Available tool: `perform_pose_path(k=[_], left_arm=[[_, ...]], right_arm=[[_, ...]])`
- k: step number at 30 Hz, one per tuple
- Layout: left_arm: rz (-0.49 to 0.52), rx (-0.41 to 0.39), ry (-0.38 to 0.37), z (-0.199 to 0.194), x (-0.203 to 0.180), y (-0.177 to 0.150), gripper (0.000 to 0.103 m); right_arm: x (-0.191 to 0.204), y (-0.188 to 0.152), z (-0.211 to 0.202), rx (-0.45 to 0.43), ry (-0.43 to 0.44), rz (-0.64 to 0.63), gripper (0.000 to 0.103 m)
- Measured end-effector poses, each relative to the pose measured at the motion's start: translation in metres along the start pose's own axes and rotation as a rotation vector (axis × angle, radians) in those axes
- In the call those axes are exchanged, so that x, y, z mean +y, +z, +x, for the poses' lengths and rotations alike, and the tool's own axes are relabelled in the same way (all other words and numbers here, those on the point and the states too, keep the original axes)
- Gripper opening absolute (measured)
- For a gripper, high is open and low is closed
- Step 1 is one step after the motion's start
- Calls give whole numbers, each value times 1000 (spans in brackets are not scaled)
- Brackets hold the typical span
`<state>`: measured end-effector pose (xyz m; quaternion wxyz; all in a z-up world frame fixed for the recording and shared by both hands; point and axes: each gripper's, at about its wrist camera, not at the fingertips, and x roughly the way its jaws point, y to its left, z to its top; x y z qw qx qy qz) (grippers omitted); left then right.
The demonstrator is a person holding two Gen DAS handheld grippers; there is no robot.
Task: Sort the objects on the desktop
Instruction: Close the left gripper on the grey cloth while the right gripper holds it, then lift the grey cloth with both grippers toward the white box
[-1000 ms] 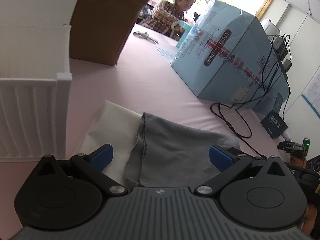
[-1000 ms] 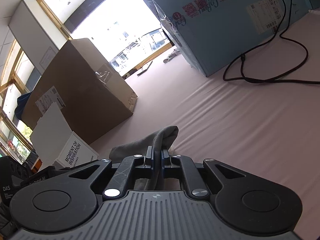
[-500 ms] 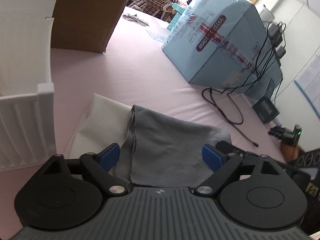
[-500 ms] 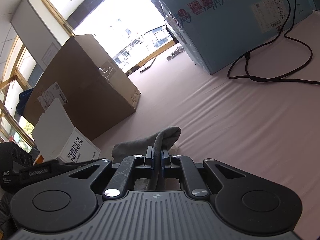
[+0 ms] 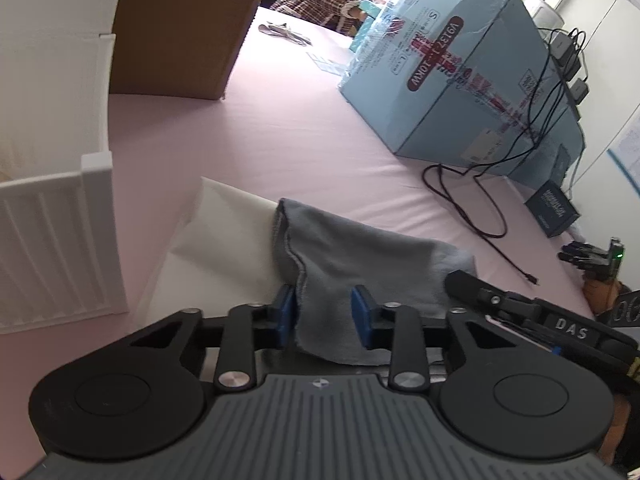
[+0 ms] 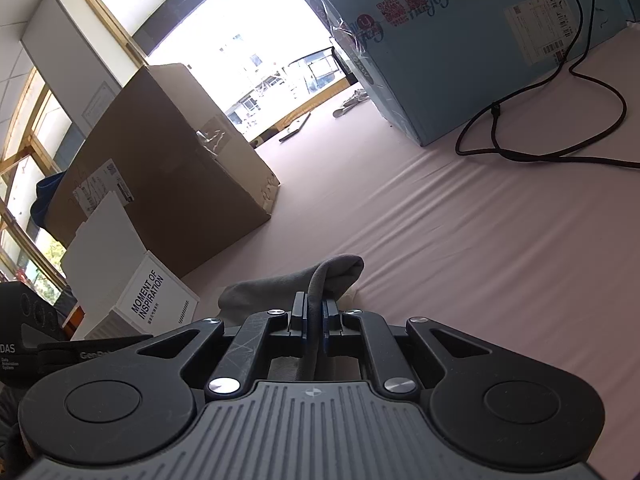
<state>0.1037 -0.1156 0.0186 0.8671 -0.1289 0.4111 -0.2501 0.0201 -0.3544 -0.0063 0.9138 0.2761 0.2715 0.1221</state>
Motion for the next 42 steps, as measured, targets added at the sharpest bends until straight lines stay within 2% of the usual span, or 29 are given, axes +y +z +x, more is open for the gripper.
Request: perform_pose_path(k=[3, 8, 16, 22, 27, 31, 33, 42], left_arm=[[34, -10, 45, 1, -3, -2, 17], [95, -33, 87, 0, -10, -5, 16], [63, -77, 75, -11, -6, -2, 14], [107, -195, 51, -28, -15, -7, 14], [146, -263, 28, -40, -21, -9, 14], [158, -322, 32, -50, -25, -11, 10], [168, -347, 30, -54, -27, -11, 9], [229, -463, 55, -78, -40, -10, 9]], right_arm=[[1, -1, 0, -1, -4, -1, 7], [1, -1, 1, -3, -2, 3, 7], [1, 0, -7, -70, 24, 14, 7], [3, 1, -13, -114, 55, 10, 7], [7, 2, -19, -150, 82, -5, 7], [10, 2, -28, -219, 94, -18, 7], [10, 2, -32, -250, 127, -12, 7], [26, 0, -47, -351, 209, -71, 7]])
